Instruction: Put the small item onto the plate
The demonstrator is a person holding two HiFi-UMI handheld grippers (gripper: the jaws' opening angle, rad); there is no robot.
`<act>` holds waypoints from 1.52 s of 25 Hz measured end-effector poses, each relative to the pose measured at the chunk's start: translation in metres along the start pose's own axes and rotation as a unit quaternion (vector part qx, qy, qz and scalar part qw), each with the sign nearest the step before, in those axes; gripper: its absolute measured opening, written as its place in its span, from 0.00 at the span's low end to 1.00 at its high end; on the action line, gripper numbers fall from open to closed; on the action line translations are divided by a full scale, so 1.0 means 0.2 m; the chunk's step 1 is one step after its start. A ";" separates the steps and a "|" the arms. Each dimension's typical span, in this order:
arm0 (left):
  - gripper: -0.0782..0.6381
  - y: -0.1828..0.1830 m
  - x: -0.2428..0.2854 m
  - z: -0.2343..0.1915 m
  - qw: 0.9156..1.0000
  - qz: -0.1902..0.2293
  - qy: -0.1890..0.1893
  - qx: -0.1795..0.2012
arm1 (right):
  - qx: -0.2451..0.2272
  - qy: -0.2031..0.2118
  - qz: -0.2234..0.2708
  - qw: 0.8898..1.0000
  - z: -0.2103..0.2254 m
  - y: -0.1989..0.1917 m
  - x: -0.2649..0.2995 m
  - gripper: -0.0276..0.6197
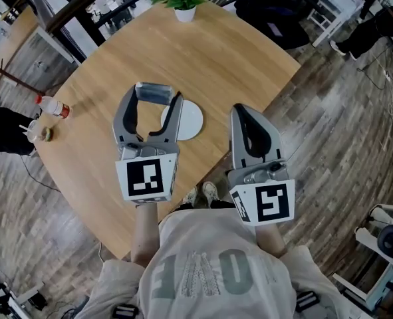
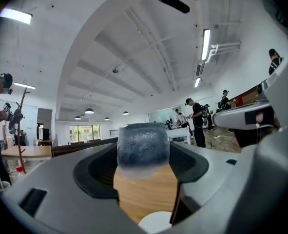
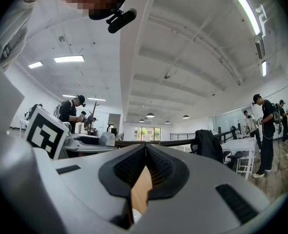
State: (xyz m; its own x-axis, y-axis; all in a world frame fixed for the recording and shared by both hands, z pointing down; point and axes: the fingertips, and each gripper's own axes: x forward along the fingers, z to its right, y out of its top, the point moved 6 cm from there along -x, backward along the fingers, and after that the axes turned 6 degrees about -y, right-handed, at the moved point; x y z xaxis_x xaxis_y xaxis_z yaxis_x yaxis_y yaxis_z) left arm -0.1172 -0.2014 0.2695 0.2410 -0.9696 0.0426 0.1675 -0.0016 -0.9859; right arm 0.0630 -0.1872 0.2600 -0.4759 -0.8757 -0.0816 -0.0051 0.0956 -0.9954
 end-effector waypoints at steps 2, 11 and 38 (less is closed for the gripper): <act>0.55 -0.07 0.08 0.00 1.000 -0.017 -0.008 -0.002 | -0.002 -0.007 -0.005 1.000 0.02 -0.02 -0.01 0.07; 0.55 -0.56 0.28 0.07 0.985 -0.158 -0.053 -0.036 | -0.008 -0.053 -0.035 0.998 0.10 -0.08 -0.10 0.07; 0.55 -1.35 0.47 0.20 0.900 -0.410 -0.118 -0.093 | -0.023 -0.061 -0.139 0.988 0.12 -0.28 -0.25 0.07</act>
State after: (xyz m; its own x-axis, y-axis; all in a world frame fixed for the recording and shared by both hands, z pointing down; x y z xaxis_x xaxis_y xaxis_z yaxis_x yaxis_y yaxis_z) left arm -0.1012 -0.2818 0.5453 0.3095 -0.5456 0.7788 0.2235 -0.7543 -0.6173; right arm 0.1090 -0.1600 0.3188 -0.3416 -0.9210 0.1873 -0.1627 -0.1383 -0.9769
